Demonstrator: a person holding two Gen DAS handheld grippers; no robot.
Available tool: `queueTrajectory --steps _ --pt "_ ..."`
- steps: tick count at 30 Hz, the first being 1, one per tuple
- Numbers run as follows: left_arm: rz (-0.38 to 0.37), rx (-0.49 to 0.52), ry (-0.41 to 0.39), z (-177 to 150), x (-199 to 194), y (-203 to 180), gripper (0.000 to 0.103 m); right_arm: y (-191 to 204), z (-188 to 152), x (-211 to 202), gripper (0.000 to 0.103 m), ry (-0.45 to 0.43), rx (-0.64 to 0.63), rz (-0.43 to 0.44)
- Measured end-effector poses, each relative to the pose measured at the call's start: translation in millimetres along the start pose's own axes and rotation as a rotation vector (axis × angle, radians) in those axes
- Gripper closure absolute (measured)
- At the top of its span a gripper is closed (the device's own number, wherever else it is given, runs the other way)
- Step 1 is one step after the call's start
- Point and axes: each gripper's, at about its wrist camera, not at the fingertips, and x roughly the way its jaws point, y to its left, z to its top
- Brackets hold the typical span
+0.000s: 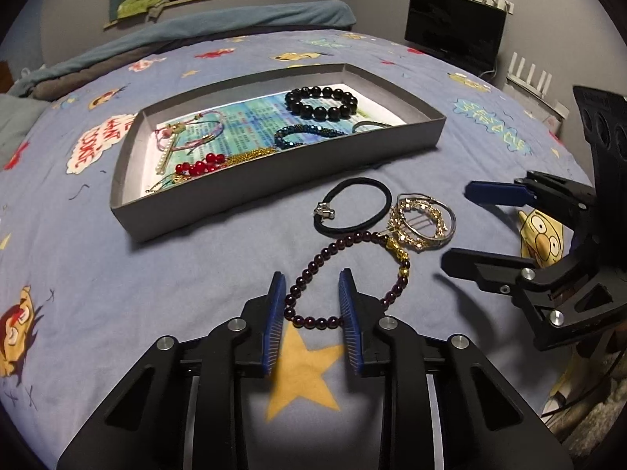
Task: Organize jewelry
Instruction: 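Close the left tool on the dark red bead bracelet while the right tool approaches the silver bangle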
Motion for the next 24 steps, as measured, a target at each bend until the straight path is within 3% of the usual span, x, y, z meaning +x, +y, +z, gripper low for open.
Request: queueTrajectory --steps 6,11,17,24 --pt "-0.008 -0.011 0.009 -2 -3 6 0.093 6 5 7 0.033 -0.003 -0.028 0.012" --pt "-0.01 -0.008 0.015 -4 -5 9 0.095 6 7 10 0.037 -0.003 -0.035 0.017" --pt "0.0 -0.019 0.014 -4 -8 15 0.096 6 9 11 0.053 0.002 -0.039 0.028" --pt "0.003 -0.025 0.013 -5 -9 18 0.096 5 8 8 0.055 -0.007 -0.033 0.042"
